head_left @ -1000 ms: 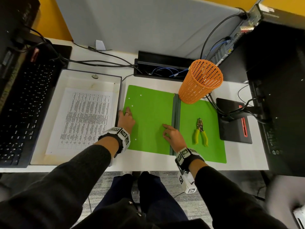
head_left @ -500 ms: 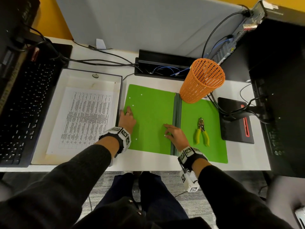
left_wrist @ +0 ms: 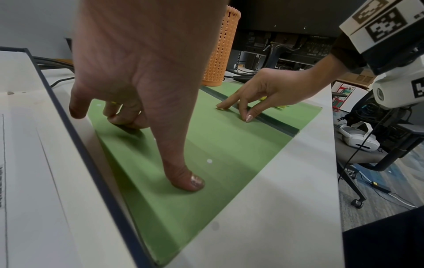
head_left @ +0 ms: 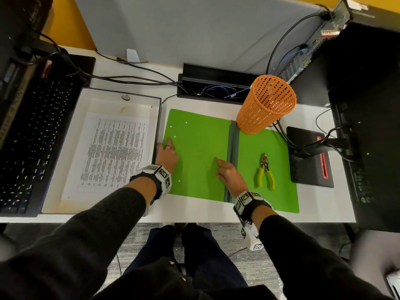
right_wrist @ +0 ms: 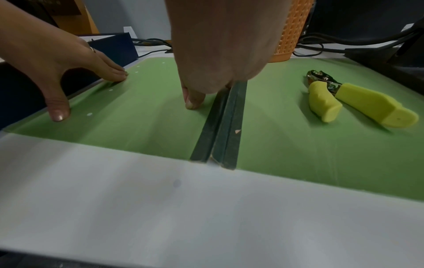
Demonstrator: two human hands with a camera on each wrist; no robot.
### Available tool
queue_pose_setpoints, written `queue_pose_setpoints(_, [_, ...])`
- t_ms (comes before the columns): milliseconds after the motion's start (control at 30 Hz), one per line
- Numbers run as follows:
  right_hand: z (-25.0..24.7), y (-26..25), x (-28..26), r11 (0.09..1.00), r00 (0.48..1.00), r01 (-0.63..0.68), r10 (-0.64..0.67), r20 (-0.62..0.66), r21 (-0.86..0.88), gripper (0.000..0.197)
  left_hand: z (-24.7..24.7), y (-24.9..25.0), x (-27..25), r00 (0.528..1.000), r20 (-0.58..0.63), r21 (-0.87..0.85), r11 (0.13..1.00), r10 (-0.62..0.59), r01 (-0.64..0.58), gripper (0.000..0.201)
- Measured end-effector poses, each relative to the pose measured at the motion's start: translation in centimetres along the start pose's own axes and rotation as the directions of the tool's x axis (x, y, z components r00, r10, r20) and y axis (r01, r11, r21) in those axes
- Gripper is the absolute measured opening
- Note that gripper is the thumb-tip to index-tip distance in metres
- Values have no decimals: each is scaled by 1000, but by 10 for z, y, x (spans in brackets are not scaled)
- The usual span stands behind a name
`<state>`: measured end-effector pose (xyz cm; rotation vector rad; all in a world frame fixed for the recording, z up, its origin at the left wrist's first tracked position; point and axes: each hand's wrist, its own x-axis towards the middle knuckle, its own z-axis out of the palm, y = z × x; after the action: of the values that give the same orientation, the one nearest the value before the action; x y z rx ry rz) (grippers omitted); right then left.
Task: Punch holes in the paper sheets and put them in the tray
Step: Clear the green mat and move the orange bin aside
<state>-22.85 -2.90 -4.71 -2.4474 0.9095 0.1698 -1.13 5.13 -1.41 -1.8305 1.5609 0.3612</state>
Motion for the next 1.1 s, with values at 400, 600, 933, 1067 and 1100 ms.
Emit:
queue_pose_setpoints(400, [8, 1, -2, 996, 993, 57, -63, -98, -70, 8, 1, 0, -1, 1000, -6, 1, 1000, -4, 4, 61])
queue_pose_setpoints(600, [-9, -12, 8, 999, 972, 25, -34, -234, -40, 11, 0, 0, -2, 1000, 1, 7, 1000, 4, -4, 64])
queue_pose_setpoints(933, [-181, -29, 70, 1000, 831, -8, 2, -557, -9, 8, 2, 0, 0, 1000, -28, -9, 1000, -4, 4, 63])
queue_pose_setpoints(1067, [-228, 3, 82, 989, 784, -144, 137, -606, 37, 10, 3, 0, 1, 1000, -28, -12, 1000, -1, 1, 63])
queue_pose_setpoints(1100, [-235, 8, 83, 981, 774, -189, 178, -608, 47, 15, 2, 1, 1, 1000, -28, -12, 1000, -2, 1, 63])
